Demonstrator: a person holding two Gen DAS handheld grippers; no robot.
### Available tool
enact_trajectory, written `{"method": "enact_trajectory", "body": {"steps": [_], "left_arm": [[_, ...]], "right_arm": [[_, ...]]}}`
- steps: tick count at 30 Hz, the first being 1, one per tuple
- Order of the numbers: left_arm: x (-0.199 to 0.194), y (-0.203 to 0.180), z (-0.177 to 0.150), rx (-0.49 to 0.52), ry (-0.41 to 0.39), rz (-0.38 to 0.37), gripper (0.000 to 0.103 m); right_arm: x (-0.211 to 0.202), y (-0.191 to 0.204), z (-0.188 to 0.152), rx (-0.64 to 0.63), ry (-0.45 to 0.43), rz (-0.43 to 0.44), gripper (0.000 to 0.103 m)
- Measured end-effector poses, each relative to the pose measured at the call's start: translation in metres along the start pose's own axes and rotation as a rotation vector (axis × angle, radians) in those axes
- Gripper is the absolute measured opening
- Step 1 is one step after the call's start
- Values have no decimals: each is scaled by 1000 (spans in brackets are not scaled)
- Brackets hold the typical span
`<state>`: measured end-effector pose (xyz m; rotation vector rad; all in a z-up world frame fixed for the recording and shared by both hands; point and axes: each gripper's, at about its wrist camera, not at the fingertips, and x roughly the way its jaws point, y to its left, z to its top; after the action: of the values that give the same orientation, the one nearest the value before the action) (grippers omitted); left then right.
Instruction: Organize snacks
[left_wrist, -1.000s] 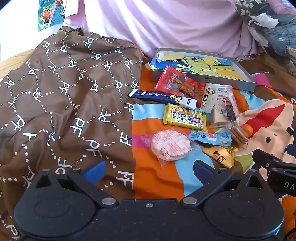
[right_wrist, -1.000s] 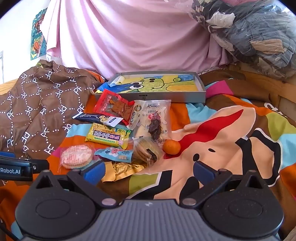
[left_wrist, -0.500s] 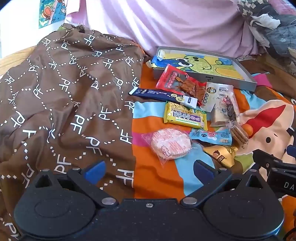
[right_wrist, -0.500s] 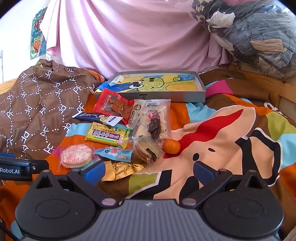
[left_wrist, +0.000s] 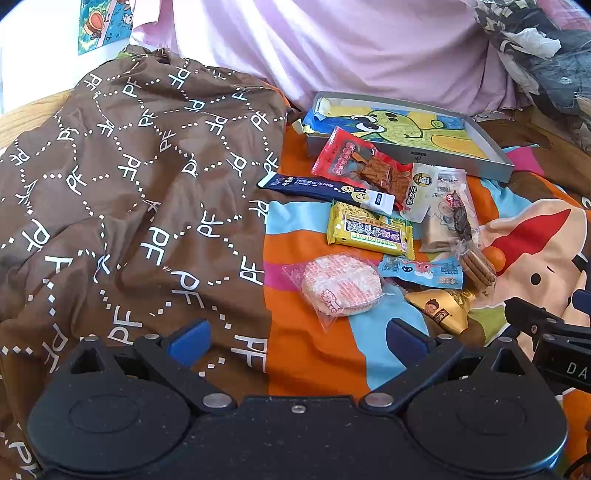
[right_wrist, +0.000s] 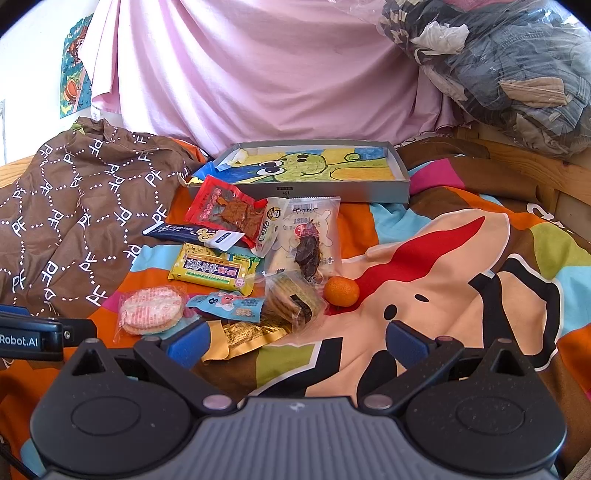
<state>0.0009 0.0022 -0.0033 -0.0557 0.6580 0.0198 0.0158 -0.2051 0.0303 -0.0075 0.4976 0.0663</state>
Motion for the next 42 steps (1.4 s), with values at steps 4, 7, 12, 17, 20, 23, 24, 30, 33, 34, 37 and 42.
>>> {"method": "enact_trajectory", "body": {"steps": [4, 7, 12, 17, 20, 23, 24, 30, 33, 34, 37, 42], "left_arm": [[0, 0, 0, 0, 0, 0, 101], [0, 0, 0, -1, 0, 0, 101], [0, 0, 0, -1, 1, -1, 101], [0, 0, 0, -2, 2, -1, 101], [0, 1, 0, -2, 2, -2, 101], [0, 1, 0, -2, 2, -2, 101], [0, 1, 0, -2, 2, -2, 101], [1, 1, 0, -3, 3, -2, 101], [1, 1, 0, -2, 3, -1, 101], [1, 1, -1, -3, 1, 1, 101], [1, 2, 0, 0, -4, 14, 101], [4, 4, 2, -1, -6, 47, 101]], "right_arm": [[0, 0, 0, 2, 0, 0, 103], [-1, 0, 0, 5, 1, 0, 103], [-1, 0, 0, 5, 2, 0, 103], [-1, 1, 1, 6, 2, -1, 103], [-1, 1, 1, 5, 3, -1, 103], [-1, 1, 1, 5, 4, 0, 103], [-1, 1, 2, 5, 4, 0, 103], [0, 0, 1, 6, 8, 1, 103], [3, 0, -2, 4, 14, 0, 103], [3, 0, -2, 4, 16, 0, 103], [5, 1, -2, 5, 37, 7, 103], [8, 1, -1, 0, 64, 29, 103]]}}
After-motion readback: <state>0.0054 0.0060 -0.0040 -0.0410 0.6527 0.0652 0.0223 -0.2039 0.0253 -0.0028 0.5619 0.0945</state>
